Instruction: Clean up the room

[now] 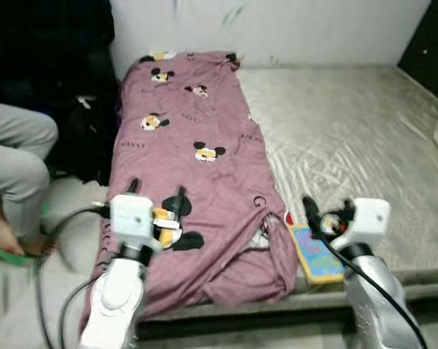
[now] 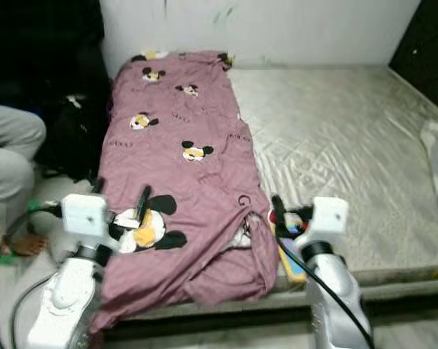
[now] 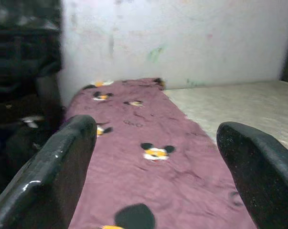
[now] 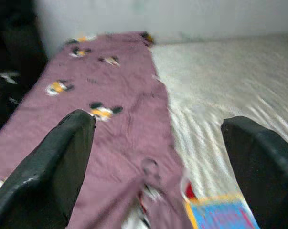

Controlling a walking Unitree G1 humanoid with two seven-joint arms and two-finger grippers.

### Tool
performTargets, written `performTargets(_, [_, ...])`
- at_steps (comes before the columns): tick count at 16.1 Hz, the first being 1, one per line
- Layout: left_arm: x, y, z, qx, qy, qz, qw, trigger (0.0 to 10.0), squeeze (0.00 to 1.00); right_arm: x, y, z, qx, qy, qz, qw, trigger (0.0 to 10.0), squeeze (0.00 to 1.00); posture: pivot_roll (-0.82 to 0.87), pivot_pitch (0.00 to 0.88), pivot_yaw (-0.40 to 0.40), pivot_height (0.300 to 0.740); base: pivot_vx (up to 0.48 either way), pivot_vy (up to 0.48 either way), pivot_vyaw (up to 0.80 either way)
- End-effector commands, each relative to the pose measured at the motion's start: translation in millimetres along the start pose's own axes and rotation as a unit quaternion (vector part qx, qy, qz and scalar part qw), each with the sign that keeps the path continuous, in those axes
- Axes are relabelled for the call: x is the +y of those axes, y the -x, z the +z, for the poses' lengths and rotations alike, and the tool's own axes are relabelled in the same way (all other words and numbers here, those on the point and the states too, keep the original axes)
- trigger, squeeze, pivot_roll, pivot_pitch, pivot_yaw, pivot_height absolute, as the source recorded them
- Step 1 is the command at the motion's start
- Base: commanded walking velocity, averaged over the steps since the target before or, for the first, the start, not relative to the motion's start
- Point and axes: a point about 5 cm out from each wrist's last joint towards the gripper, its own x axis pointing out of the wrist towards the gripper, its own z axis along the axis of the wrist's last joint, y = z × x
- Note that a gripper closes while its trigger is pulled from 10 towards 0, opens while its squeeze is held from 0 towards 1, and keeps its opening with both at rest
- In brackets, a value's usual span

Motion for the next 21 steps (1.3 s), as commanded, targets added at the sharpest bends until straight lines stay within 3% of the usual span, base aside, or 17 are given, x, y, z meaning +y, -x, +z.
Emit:
performTargets(1, [4.6,1.3,-4.7,0.013,-0.016,0.010,1.000,10.0,0.00,9.7,-0.6,0.3,-0.003,0.001,0.017,1.000,10.0,0.00,-0.09,0.079,-0.064,0.740,0.000,0.000,0.00])
performTargets(10, [0.6,-0.2,-6.3,0.016,-0.030,0.000,0.999,10.0,0.00,7.3,-0.7,-4.0,0.002,0.020,0.024,1.000,10.0,0.00,-0.09,0.070,-0.063,0.740,0.000,0.000,0.00])
performTargets(21, [-2.1,-3.8,-4.8,0.009,-0.022,-0.004,1.000,10.0,0.00,5.4,-5.0,-8.6,0.012,0.032,0.035,0.999,10.0,0.00,-0.09,0.053,-0.072,0.740,0.000,-0.287,0.23])
